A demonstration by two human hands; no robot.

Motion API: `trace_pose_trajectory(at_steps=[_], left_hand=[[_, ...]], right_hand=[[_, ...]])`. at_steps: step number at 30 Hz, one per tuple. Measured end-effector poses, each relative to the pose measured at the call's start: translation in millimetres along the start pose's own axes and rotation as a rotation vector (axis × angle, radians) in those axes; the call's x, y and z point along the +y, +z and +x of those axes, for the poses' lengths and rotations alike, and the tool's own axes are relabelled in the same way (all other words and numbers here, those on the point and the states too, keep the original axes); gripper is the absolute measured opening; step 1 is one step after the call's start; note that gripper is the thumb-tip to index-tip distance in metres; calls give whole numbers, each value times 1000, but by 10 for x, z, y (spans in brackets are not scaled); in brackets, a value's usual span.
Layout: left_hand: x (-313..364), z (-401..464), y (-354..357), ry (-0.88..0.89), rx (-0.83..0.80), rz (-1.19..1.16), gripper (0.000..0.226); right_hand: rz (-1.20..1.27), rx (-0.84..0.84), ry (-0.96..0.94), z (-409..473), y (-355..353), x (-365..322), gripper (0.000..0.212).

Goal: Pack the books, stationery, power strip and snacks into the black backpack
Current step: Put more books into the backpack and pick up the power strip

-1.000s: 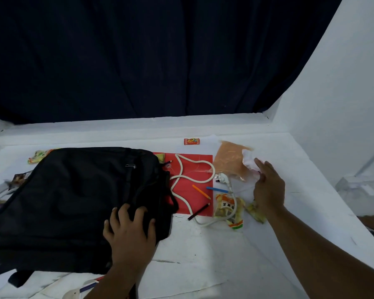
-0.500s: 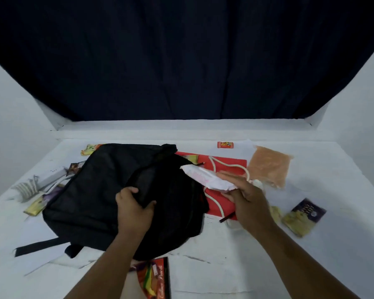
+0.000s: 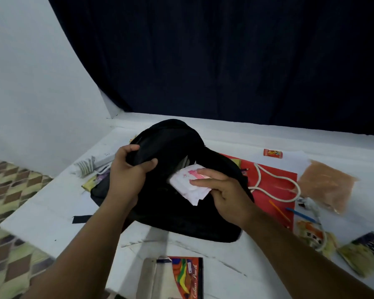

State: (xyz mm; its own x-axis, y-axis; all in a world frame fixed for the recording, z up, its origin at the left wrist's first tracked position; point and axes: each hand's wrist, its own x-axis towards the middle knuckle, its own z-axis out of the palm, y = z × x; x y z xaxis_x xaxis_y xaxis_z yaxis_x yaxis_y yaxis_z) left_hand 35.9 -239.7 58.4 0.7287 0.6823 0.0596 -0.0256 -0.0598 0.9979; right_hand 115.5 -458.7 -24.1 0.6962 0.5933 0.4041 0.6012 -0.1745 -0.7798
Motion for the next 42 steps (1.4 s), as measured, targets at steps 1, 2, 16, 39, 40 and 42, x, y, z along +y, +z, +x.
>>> trace_pose_trajectory(at_steps=[1, 2, 16, 39, 40, 42], left_hand=[[43, 21, -3, 18, 0, 5, 48], [81, 54, -16, 37, 6, 8, 48], [177, 285, -159, 37, 37, -120, 42], [222, 34, -157, -30, 91, -101, 40], [224, 18, -159, -29, 92, -97, 40], [228, -14, -170, -25, 90, -93, 40]], right_hand=[[-33, -27, -16, 84, 44, 10, 61], [-58, -49, -33, 183, 103, 18, 60], [-491, 152, 3, 946, 642, 472, 43], [-812, -671, 27, 991, 691, 181, 59], [-832, -683, 55, 1008, 680, 146, 59], [-884, -692, 93, 1012, 670, 88, 63]])
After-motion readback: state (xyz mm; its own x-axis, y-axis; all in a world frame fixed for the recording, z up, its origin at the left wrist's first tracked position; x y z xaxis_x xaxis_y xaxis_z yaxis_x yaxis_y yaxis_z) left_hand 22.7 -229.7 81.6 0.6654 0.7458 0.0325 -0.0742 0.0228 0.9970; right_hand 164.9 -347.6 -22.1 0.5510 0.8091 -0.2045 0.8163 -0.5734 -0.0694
